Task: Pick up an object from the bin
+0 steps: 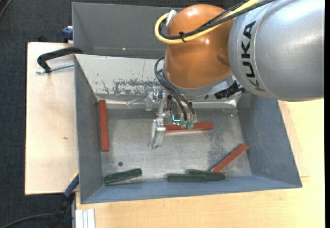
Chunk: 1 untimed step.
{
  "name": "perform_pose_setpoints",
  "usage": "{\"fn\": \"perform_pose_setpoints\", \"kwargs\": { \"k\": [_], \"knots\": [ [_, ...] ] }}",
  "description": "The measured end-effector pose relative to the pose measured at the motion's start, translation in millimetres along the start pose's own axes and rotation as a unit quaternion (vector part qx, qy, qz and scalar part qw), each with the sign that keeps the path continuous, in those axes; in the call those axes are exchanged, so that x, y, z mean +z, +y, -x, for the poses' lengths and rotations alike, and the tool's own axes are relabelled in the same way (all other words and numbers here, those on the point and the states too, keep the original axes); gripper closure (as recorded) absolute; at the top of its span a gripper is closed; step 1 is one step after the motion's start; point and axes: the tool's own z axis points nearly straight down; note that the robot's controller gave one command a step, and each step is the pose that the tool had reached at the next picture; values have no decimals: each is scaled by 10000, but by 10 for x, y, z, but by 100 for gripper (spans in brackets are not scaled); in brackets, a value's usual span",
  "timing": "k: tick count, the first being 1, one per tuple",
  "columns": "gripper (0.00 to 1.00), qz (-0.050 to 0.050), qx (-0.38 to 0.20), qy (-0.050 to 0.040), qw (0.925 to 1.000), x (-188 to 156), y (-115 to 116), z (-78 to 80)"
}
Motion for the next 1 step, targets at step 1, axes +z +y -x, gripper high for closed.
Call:
{"fn": "perform_pose_setpoints", "kwargs": {
  "k": [1],
  "knots": [
    [0, -8, -5, 39, 10000, 1375, 440, -156]
  ]
}}
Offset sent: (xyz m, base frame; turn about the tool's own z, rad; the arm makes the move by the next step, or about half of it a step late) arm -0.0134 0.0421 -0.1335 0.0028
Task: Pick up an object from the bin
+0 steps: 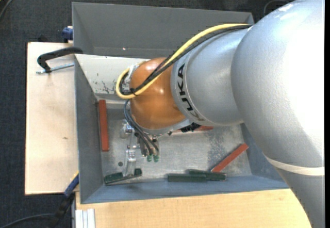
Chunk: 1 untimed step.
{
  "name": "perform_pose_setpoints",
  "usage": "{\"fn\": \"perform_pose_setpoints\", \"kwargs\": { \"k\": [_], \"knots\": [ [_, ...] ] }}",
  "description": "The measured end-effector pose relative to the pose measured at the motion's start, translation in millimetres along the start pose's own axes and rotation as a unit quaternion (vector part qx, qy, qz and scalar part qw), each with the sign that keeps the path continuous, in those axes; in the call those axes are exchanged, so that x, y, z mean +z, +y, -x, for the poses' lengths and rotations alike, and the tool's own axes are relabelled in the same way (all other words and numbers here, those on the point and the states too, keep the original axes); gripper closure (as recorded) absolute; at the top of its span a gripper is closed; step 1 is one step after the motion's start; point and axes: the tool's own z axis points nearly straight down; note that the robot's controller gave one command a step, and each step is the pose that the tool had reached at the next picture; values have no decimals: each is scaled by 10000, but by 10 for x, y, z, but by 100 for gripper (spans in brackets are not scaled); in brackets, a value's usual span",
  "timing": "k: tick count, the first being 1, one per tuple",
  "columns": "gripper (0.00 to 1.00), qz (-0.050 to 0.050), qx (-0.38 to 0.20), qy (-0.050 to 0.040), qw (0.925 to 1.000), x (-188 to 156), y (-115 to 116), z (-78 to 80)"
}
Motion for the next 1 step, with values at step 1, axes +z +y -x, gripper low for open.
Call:
{"fn": "perform_pose_setpoints", "kwargs": {
  "k": [1],
  "knots": [
    [0, -23, -406, -21, 9992, 346, -1026, 12]
  ]
}}
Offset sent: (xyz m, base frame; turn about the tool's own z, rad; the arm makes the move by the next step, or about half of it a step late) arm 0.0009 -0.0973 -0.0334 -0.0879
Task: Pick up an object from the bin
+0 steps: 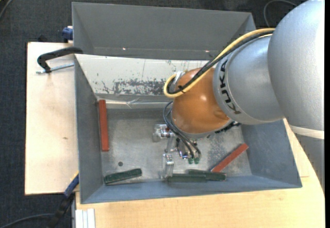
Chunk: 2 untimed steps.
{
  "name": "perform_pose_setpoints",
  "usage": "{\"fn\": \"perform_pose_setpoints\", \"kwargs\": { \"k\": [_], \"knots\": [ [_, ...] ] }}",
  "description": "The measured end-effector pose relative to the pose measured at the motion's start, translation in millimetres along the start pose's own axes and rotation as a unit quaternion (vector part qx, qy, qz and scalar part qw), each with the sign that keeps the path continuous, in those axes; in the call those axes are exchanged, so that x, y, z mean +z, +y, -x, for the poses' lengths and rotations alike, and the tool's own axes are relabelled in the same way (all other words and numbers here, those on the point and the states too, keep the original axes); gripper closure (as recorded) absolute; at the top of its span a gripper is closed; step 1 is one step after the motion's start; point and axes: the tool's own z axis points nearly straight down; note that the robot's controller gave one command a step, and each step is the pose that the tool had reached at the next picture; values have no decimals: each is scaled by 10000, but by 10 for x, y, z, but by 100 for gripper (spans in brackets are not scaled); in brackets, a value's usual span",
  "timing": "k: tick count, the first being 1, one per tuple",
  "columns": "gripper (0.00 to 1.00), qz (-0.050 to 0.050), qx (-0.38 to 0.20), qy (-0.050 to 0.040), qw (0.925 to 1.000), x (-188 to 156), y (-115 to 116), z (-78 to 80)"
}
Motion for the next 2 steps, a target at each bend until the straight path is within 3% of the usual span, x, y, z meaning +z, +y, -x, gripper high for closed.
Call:
{"fn": "perform_pose_setpoints", "kwargs": {
  "k": [1, 2],
  "knots": [
    [0, 7, -1580, -61, 9874, -533, -604, -75],
    [0, 5, -2303, -55, 9731, -54, -1810, 151]
  ]
}}
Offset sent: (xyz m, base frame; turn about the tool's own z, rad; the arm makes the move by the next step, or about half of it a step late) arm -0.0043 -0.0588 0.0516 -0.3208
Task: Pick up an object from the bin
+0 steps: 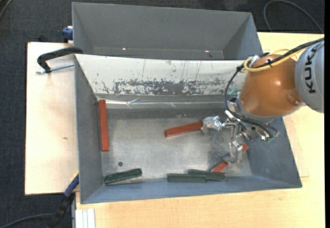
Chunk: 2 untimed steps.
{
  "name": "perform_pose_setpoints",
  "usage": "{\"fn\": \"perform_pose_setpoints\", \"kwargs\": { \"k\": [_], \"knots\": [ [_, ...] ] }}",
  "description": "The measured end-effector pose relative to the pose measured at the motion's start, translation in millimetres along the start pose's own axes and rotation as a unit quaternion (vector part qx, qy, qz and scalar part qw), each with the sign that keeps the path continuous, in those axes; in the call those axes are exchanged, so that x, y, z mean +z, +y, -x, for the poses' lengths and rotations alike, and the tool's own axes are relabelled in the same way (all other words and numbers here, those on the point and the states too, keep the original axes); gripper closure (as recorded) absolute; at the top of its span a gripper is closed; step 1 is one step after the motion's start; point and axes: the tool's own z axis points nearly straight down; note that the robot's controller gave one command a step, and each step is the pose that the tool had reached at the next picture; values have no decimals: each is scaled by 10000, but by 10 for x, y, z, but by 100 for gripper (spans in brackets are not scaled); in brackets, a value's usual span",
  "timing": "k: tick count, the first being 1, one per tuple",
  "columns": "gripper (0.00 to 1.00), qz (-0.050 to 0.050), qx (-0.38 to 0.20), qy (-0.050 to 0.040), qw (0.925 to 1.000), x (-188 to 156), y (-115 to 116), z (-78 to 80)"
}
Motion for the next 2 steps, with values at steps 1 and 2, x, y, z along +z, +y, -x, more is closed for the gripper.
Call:
{"fn": "perform_pose_setpoints", "kwargs": {
  "k": [1, 2],
  "knots": [
    [0, 8, -1843, 3, 9829, -581, 228, -325],
    [0, 16, -2835, -2, 9590, 57, -418, -190]
  ]
}}
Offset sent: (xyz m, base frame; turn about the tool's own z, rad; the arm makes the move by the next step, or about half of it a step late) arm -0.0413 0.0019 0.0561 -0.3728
